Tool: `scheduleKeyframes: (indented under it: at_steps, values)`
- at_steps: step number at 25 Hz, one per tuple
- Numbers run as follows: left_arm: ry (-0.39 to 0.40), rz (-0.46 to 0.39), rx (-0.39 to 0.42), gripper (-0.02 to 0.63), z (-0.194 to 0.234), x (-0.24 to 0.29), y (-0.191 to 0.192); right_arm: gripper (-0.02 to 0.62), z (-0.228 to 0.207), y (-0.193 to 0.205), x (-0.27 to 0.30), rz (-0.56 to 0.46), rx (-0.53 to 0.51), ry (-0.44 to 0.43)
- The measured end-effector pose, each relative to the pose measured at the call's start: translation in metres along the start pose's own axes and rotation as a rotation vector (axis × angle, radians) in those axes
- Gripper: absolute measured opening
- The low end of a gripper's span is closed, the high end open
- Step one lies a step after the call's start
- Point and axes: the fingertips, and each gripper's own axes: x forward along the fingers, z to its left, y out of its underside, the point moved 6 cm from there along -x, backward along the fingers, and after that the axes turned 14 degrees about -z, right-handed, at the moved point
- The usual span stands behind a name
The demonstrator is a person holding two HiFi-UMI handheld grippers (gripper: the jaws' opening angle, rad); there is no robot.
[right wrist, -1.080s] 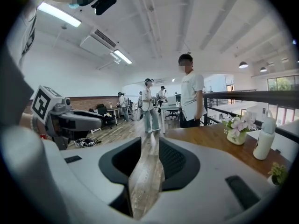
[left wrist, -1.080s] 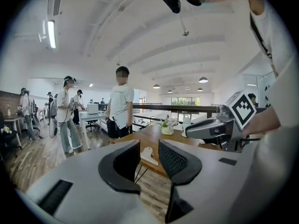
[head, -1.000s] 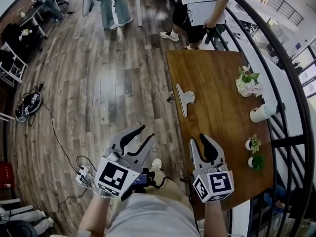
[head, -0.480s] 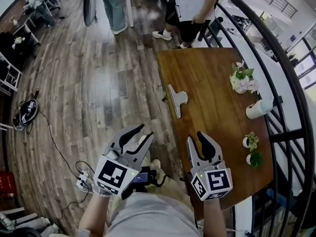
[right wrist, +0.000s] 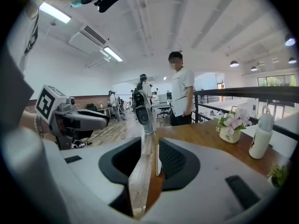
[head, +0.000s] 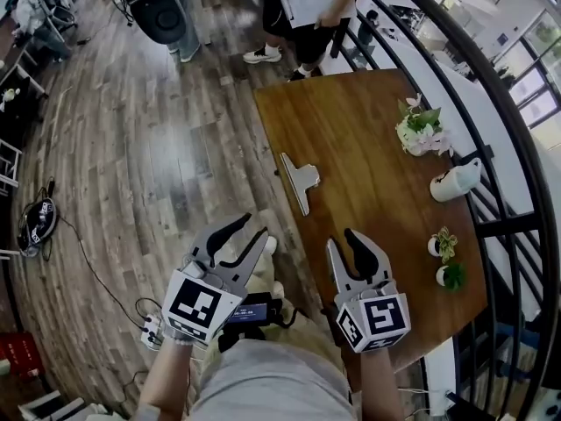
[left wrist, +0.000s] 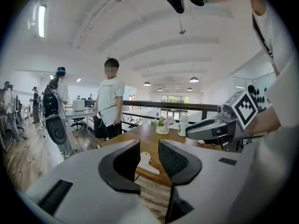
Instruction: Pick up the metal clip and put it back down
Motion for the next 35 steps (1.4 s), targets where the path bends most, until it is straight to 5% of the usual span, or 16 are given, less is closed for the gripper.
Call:
scheduleKeyframes:
  at_steps: [35]
  values:
    - [0.163, 0.19, -0.114, 0.126, 0.112, 0.147, 0.101, 0.155, -0.073, 0.098, 0.157, 0.256, 0.132, 0.078]
